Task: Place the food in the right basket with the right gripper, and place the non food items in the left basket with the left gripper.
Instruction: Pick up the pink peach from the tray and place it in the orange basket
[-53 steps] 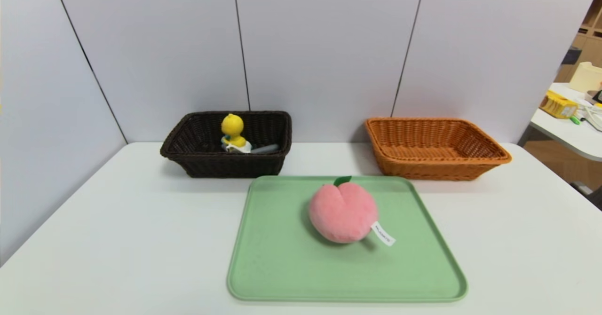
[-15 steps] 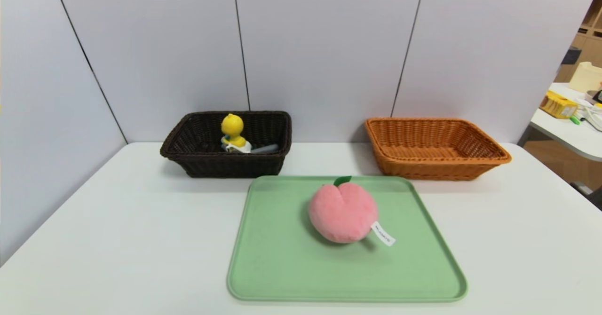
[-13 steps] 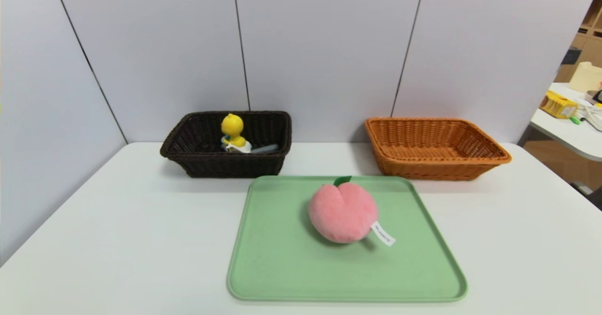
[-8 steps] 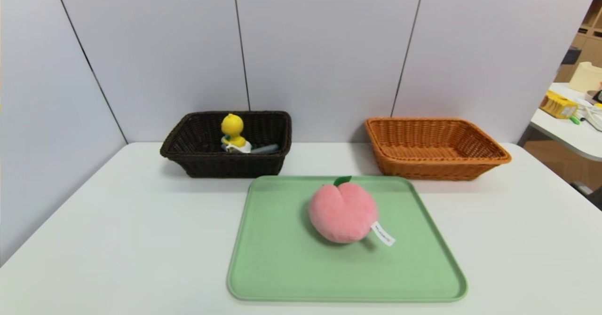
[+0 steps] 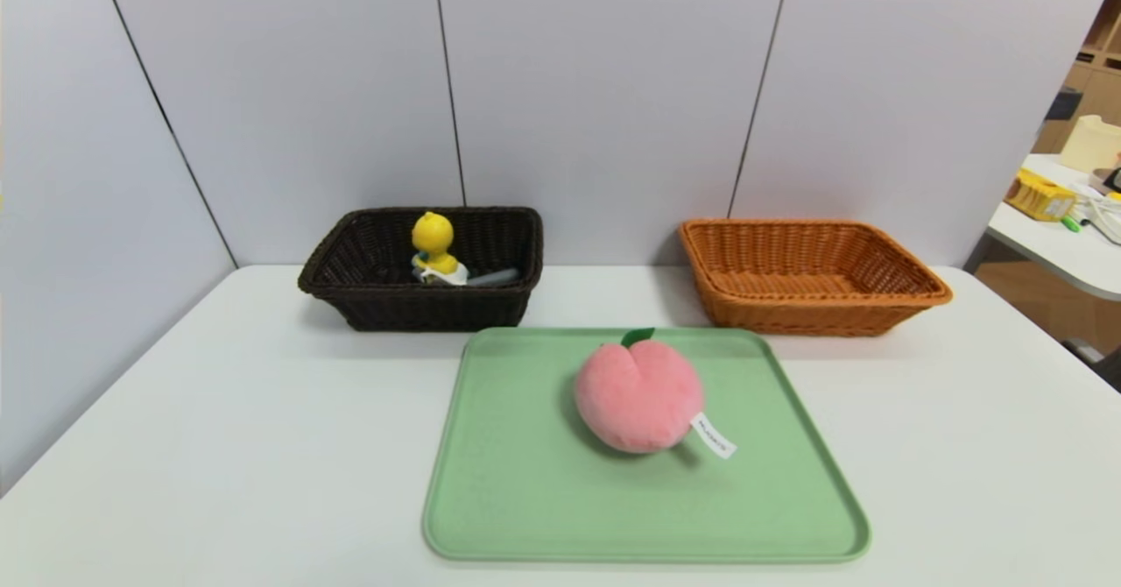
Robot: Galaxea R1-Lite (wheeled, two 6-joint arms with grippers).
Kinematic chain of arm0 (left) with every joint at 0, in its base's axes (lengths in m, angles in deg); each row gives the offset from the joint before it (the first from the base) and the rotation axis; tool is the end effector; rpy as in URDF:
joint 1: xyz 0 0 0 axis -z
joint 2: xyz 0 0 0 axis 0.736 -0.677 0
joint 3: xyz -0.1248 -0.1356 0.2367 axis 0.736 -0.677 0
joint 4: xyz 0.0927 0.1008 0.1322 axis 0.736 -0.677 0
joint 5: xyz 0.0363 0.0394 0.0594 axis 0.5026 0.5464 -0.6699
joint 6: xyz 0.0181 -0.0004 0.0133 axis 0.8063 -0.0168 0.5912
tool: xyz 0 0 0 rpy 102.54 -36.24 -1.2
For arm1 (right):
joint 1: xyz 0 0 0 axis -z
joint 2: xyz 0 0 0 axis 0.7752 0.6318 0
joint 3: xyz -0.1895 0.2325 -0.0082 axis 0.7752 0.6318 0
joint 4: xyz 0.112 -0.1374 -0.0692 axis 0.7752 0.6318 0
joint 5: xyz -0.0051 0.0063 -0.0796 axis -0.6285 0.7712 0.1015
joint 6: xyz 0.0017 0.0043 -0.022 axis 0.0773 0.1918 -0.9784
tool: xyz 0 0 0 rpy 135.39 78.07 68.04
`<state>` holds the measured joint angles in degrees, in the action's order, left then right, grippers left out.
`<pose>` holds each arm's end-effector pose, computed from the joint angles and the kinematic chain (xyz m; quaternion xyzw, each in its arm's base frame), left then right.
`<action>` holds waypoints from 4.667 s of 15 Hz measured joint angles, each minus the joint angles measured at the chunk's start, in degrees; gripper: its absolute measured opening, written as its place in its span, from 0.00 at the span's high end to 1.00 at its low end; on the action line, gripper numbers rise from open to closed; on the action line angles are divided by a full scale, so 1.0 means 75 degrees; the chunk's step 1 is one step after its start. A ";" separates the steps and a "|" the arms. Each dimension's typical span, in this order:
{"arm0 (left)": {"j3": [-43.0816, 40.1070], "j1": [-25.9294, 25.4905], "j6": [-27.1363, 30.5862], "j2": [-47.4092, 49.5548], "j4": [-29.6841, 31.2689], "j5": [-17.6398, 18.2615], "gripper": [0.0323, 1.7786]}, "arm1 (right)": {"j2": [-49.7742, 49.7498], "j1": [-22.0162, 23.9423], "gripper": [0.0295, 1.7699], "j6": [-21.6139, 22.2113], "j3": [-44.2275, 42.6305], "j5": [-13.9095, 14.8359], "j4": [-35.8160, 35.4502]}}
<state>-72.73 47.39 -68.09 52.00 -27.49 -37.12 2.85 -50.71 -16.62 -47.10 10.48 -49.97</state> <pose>-0.0227 0.0000 0.0752 0.0054 0.0024 -0.0009 1.0000 -0.0223 0.0000 0.0780 -0.0054 0.0140 -0.0013 0.9999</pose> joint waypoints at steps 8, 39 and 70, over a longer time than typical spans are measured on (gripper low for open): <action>0.0000 0.0003 0.0000 0.0000 0.0000 0.0002 0.05 | 0.2641 -0.0631 0.04 0.0029 -0.2666 0.0041 0.1294; 0.0000 0.0000 0.0000 0.0000 0.0000 0.0000 0.05 | 1.4260 -0.5520 0.04 0.4971 -1.3037 0.1169 0.5708; 0.0000 0.0000 0.0000 0.0000 0.0003 0.0000 0.05 | 1.5300 -0.6167 0.04 0.5161 -1.2912 0.2396 0.6125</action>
<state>-72.73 47.39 -68.09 52.00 -27.47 -37.12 117.60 -96.96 22.09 -143.94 28.45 -4.04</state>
